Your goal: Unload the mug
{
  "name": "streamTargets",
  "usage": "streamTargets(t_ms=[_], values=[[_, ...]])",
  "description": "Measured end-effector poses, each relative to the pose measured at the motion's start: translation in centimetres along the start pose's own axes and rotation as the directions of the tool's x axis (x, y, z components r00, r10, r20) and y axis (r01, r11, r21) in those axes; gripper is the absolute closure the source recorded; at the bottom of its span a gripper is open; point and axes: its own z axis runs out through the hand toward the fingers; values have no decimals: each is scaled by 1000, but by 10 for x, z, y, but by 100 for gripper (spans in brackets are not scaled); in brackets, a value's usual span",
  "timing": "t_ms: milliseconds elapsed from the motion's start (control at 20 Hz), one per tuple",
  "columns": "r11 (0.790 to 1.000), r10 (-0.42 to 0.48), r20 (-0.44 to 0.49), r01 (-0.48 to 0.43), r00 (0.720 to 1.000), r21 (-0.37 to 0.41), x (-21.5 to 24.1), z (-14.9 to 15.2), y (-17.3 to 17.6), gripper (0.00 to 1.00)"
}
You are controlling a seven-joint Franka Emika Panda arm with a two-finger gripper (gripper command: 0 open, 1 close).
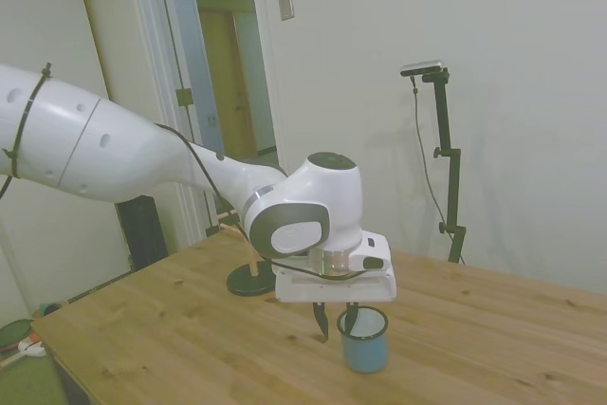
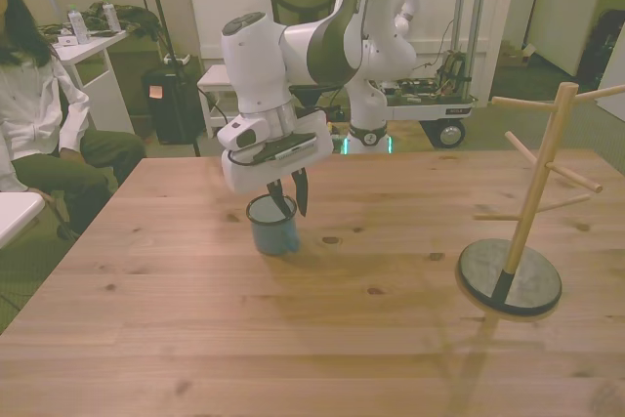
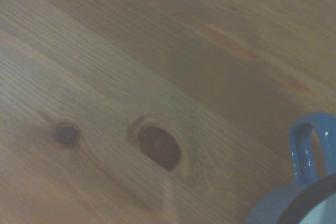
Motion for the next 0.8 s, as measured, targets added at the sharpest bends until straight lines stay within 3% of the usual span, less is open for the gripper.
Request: streamTargets(t_ms=[250, 500, 600, 800], values=[[999, -35, -26, 36, 999, 33, -15, -57, -22, 0], [967, -120, -19, 121, 993, 225, -47, -115, -64, 0], [964, -74, -43, 82, 996, 253, -52, -122, -60, 0], [971, 75, -83, -54, 994, 231, -56, -111, -37, 0]])
